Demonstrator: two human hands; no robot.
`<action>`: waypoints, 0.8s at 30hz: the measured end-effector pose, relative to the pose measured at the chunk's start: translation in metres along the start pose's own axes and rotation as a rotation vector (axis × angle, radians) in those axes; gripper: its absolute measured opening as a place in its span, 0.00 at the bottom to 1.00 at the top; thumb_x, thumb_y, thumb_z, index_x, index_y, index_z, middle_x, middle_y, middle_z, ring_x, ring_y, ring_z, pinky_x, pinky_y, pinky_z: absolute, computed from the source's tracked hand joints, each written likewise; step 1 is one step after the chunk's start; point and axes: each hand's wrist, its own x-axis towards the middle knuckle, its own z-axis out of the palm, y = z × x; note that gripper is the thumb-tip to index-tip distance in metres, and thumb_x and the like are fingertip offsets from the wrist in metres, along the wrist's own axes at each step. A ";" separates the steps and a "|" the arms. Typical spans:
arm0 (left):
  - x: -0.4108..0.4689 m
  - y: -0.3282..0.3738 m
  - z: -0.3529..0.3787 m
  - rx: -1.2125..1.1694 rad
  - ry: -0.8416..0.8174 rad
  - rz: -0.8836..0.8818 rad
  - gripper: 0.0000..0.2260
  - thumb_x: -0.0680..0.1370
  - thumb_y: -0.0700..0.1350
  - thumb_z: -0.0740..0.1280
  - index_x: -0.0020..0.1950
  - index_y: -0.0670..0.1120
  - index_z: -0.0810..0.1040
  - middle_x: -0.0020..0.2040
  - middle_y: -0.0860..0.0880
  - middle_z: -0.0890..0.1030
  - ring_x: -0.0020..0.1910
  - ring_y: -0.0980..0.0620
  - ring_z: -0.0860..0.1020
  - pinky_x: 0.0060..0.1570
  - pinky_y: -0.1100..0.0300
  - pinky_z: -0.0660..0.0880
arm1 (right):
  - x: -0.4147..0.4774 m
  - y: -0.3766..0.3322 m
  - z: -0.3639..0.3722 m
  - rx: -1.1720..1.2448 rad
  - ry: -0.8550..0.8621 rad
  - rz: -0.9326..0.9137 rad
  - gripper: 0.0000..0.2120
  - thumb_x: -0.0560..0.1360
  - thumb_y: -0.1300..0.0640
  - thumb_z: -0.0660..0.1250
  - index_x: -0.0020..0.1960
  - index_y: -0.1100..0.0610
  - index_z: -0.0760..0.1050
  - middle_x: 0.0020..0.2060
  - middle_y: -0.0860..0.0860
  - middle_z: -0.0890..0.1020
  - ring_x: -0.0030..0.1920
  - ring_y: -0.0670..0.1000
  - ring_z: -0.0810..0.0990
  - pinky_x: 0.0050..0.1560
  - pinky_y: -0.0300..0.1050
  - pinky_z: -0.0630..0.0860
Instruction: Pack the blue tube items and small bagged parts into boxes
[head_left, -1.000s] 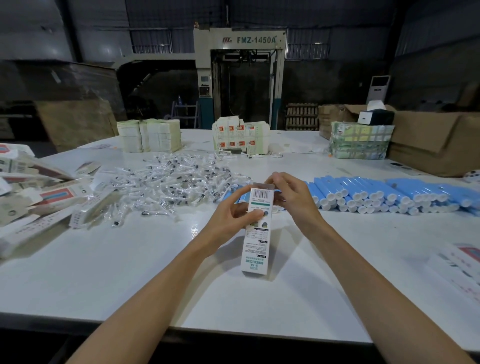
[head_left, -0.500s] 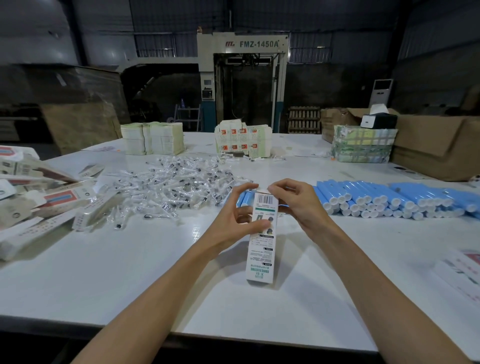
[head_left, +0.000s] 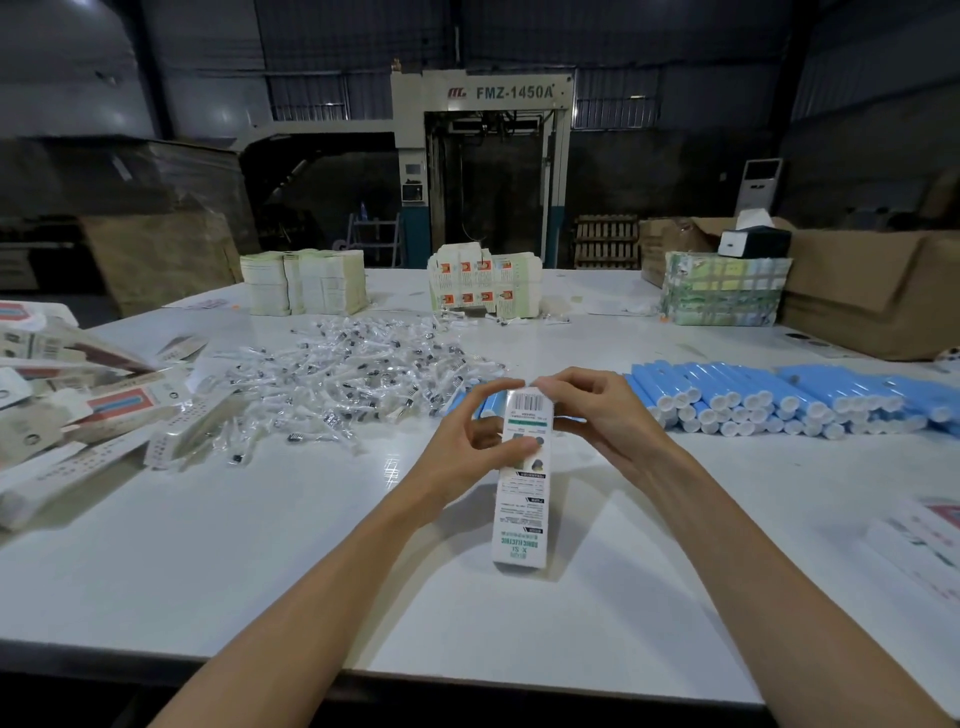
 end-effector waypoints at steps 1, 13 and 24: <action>0.000 0.000 -0.001 -0.018 0.021 0.007 0.30 0.78 0.46 0.80 0.76 0.60 0.71 0.57 0.43 0.88 0.55 0.41 0.88 0.51 0.52 0.85 | 0.000 0.001 0.003 0.005 -0.009 -0.022 0.10 0.81 0.56 0.72 0.56 0.62 0.85 0.51 0.61 0.87 0.55 0.58 0.87 0.51 0.44 0.83; 0.000 -0.001 -0.003 -0.059 0.075 0.056 0.25 0.79 0.42 0.79 0.71 0.55 0.73 0.53 0.40 0.88 0.51 0.42 0.88 0.47 0.56 0.84 | -0.002 0.014 0.019 -0.189 0.095 -0.189 0.09 0.78 0.58 0.75 0.58 0.55 0.87 0.50 0.50 0.89 0.51 0.53 0.88 0.49 0.42 0.83; 0.000 -0.004 -0.003 -0.062 0.065 0.059 0.24 0.80 0.44 0.78 0.72 0.54 0.73 0.54 0.40 0.88 0.52 0.43 0.88 0.48 0.57 0.83 | 0.001 0.025 0.023 -0.195 0.150 -0.190 0.09 0.79 0.57 0.74 0.59 0.55 0.86 0.51 0.49 0.89 0.52 0.52 0.88 0.51 0.44 0.83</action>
